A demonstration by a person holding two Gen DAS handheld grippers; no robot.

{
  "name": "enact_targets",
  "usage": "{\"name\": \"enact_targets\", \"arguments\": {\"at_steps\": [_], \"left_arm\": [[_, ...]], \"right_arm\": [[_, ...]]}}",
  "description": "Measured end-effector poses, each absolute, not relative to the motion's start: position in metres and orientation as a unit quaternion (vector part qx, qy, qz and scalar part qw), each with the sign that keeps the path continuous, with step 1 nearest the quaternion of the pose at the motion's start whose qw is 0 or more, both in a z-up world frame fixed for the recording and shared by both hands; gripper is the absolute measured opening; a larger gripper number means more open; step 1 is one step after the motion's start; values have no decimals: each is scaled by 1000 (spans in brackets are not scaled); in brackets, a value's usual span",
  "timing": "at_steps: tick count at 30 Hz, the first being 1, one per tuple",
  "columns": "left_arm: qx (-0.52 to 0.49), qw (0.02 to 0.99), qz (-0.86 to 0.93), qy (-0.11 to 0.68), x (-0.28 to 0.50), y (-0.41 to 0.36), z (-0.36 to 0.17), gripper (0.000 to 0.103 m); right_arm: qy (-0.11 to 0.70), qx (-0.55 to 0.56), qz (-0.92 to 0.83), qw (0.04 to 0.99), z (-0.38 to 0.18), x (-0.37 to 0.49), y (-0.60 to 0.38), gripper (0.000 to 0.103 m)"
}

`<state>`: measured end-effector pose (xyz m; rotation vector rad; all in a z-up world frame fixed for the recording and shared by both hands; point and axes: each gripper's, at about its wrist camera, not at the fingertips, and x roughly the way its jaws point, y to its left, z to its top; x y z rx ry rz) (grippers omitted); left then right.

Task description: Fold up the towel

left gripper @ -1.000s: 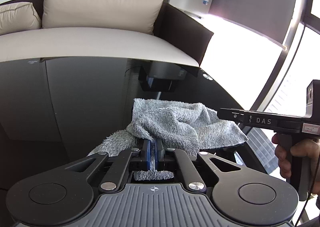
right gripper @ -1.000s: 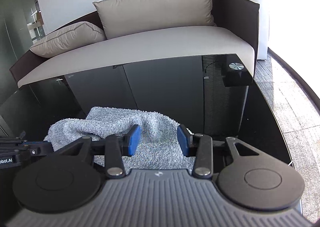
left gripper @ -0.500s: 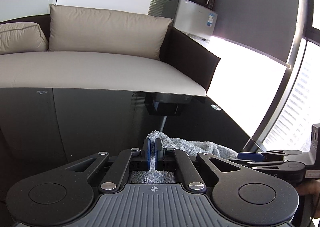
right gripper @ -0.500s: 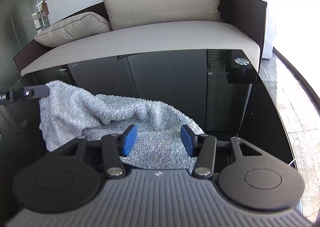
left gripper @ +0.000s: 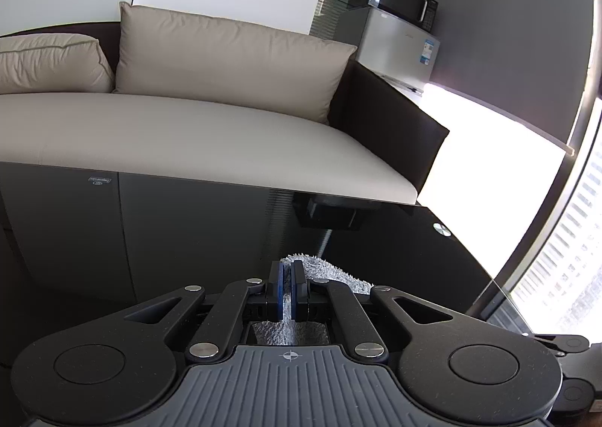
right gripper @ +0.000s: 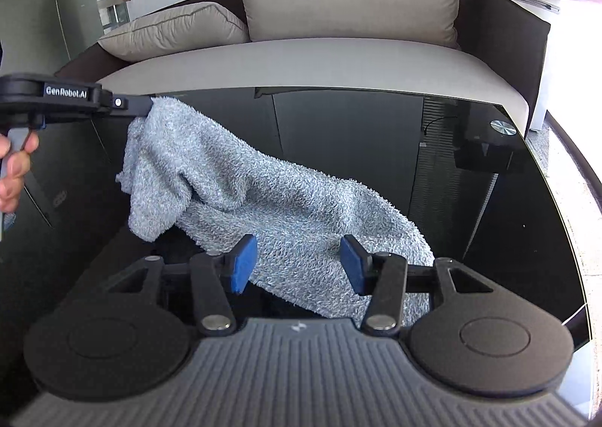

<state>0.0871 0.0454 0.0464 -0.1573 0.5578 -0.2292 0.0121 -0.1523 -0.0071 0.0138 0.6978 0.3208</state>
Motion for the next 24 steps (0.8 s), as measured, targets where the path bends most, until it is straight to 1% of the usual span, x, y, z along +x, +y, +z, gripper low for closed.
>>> {"name": "enact_targets", "arguments": {"at_steps": [6, 19, 24], "left_arm": [[-75, 952, -105, 277, 96, 47, 46, 4], [-69, 947, -90, 300, 110, 54, 31, 5], [-58, 947, -95, 303, 106, 51, 33, 5]], "right_arm": [[344, -52, 154, 925, -16, 5, -143, 51], [385, -116, 261, 878, -3, -26, -154, 51], [388, -114, 206, 891, 2, -21, -171, 51]]}}
